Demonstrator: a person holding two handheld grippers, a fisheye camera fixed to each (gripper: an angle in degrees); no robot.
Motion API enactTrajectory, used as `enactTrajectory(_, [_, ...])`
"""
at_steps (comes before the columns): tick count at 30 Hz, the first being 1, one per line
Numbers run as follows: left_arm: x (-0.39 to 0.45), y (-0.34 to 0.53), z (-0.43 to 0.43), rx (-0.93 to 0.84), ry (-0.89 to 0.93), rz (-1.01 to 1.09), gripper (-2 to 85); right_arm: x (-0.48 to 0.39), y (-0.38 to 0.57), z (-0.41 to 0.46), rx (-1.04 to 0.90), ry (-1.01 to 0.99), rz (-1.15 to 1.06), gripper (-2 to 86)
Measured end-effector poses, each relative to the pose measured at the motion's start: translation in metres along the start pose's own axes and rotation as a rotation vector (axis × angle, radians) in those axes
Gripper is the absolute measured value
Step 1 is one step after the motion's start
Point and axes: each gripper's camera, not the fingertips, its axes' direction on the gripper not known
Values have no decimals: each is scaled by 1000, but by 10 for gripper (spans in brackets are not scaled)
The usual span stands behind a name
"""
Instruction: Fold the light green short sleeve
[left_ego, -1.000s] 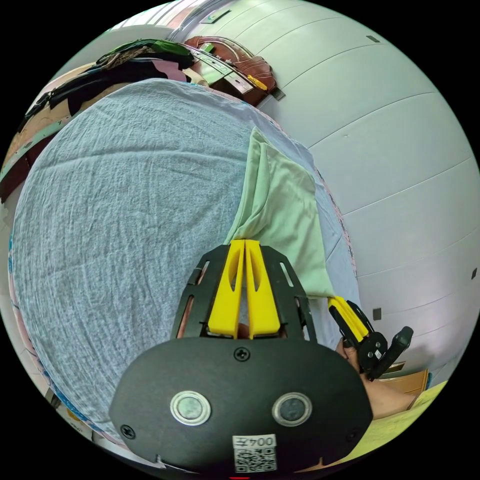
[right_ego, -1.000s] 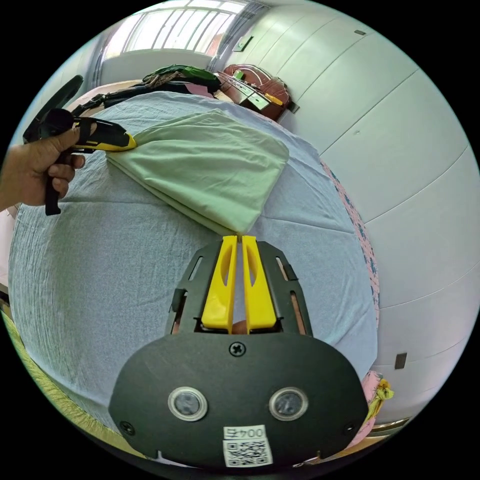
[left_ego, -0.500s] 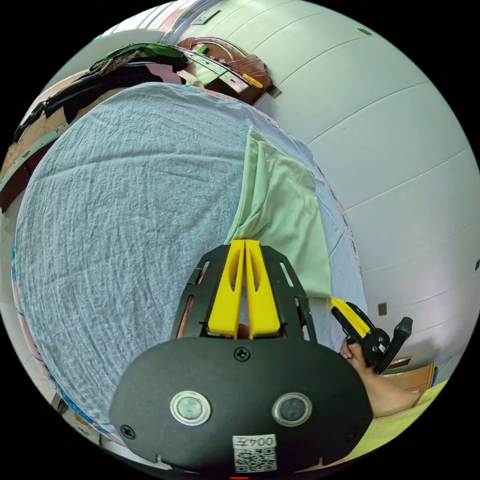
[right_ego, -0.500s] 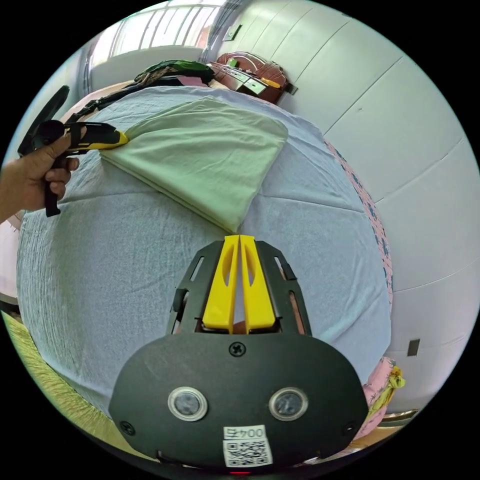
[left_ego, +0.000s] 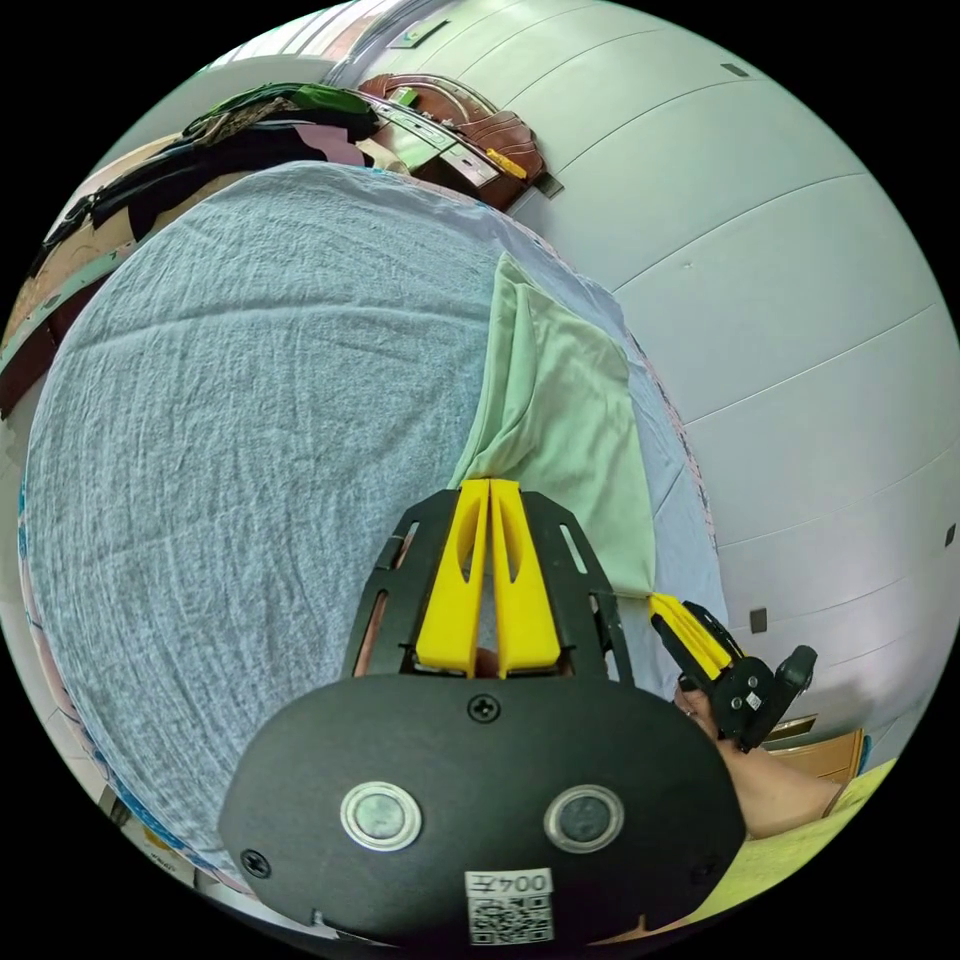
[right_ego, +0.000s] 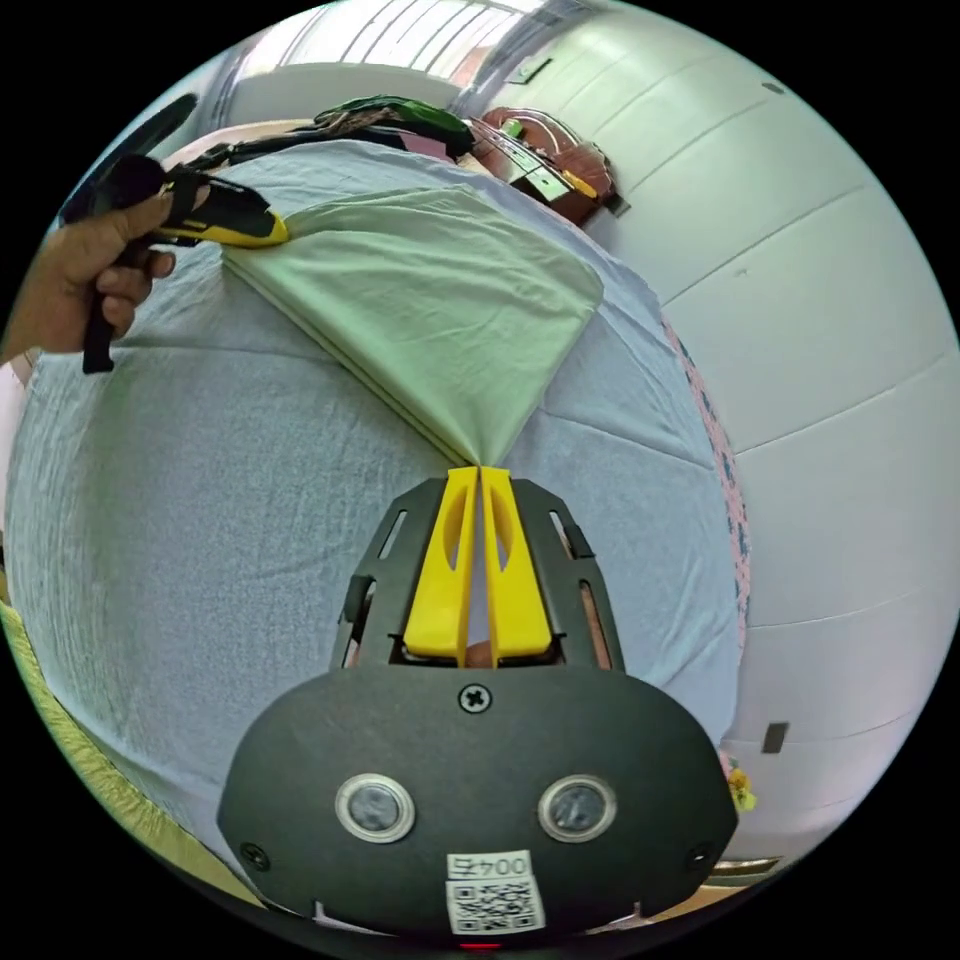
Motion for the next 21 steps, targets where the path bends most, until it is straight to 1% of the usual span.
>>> enactTrajectory(1, [-4,0,-2,0,6,-6,6,9,3,-2,16,-39,31,-3])
enactTrajectory(3, [-11,-1,-4,-2,24,-26,5,22,5,-5,-18,-83,81,-5])
enactTrajectory(6, [-24,-2,-12,-2,84,-88,4,51,23,-25,-10,-155,212,-7])
enactTrajectory(8, [-34,1,-31,50,150,-125,4,76,50,-44,-6,-261,339,-6])
enactTrajectory(11, [-47,7,-59,68,193,-113,3,102,96,-62,-38,-363,491,-6])
enactTrajectory(16, [-72,27,-107,60,148,-25,3,117,175,-80,-124,-470,702,-5])
enactTrajectory(21, [-100,53,-149,58,106,-20,2,117,221,-95,-116,-573,827,9])
